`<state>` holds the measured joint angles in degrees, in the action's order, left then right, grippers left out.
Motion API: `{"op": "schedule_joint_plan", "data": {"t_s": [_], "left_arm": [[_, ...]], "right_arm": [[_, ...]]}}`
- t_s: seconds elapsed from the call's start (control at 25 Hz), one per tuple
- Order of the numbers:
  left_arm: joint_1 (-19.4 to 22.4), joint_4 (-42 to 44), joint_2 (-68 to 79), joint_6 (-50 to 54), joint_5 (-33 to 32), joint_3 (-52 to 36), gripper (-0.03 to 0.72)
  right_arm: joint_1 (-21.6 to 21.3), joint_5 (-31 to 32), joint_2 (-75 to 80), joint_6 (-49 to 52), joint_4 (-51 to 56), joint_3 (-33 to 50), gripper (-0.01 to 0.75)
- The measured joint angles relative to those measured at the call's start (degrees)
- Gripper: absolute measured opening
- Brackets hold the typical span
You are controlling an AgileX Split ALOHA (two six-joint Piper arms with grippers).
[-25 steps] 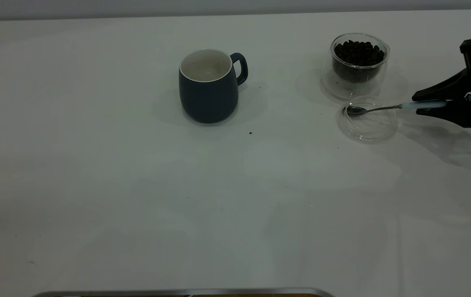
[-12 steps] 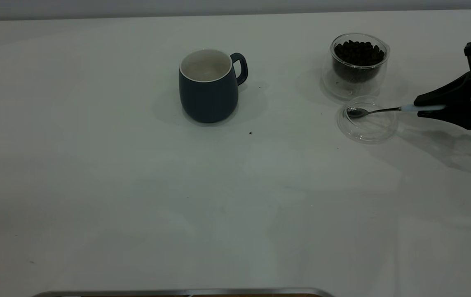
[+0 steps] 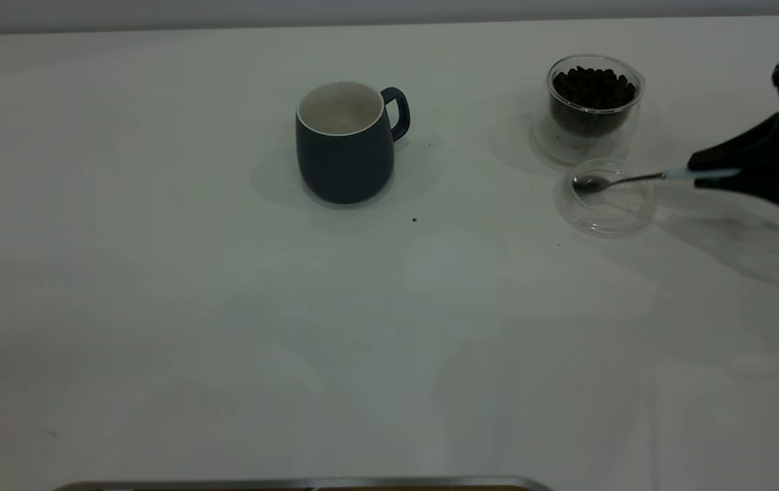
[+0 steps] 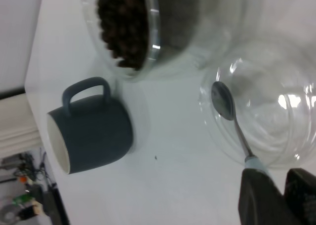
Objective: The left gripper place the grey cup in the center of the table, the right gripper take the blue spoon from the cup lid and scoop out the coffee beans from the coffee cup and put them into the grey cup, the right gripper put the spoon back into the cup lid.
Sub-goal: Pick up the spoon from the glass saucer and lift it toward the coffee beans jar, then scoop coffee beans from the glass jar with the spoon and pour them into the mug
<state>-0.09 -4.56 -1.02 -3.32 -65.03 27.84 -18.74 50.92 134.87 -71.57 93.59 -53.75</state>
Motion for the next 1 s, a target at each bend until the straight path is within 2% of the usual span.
{"op": "schedule_joint_plan", "data": {"t_s": [0.28, 0.56, 0.68, 1.0], "left_arm": [[0.00, 0.00, 0.00, 0.00, 0.00, 0.00, 0.548], [0.00, 0.00, 0.00, 0.00, 0.00, 0.00, 0.548], [0.00, 0.00, 0.00, 0.00, 0.00, 0.00, 0.548], [0.00, 0.00, 0.00, 0.00, 0.00, 0.00, 0.548]], "right_arm": [[0.00, -6.76, -8.01, 10.43, -12.00, 0.00, 0.106], [0.00, -6.17, -15.16, 13.50, -17.29, 0.11, 0.106], [0.00, -5.67, -18.64, 11.46, -16.13, 0.16, 0.106], [1.66, -8.39, -19.44, -3.63, -2.92, 0.22, 0.106]]}}
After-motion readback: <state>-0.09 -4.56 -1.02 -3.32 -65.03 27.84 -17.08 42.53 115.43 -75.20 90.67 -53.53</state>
